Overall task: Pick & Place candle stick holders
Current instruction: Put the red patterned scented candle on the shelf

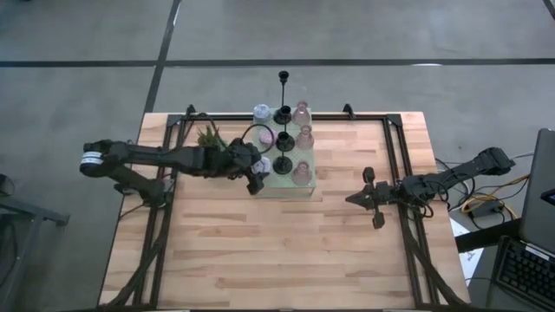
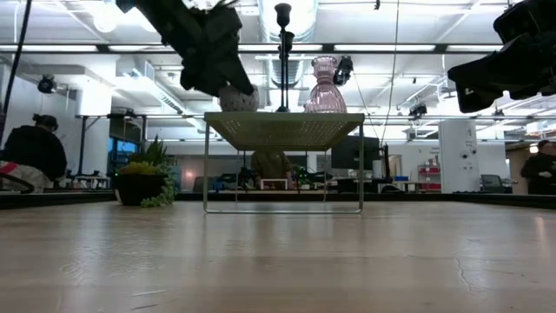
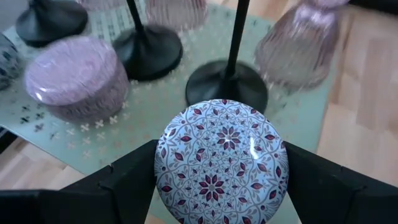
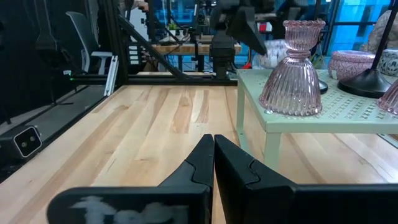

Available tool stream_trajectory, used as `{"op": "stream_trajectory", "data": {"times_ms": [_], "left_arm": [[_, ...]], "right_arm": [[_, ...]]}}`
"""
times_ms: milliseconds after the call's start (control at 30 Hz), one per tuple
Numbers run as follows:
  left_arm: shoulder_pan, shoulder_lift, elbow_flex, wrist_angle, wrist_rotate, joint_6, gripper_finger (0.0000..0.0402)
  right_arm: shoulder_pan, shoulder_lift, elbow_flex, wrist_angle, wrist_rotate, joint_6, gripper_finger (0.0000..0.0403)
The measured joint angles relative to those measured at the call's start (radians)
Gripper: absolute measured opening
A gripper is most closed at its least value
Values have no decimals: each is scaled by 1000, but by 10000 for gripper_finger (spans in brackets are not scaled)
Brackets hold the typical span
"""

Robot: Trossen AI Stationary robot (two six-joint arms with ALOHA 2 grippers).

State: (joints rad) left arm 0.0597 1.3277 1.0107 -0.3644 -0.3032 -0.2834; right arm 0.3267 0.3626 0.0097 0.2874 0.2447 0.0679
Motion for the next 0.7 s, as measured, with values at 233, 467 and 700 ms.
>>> {"op": "stream_trajectory", "data": {"times_ms": [233, 467, 700], "left_arm": [[-2, 61, 1, 15, -4, 18, 307], [-2, 59, 1, 13, -20, 14, 322], [-2, 47, -2, 11, -20, 10, 346]], "right_arm": [[0, 0, 0, 0, 0, 3, 8], [0, 0, 0, 0, 0, 3, 8], [0, 1, 0, 0, 0, 3, 8]]}}
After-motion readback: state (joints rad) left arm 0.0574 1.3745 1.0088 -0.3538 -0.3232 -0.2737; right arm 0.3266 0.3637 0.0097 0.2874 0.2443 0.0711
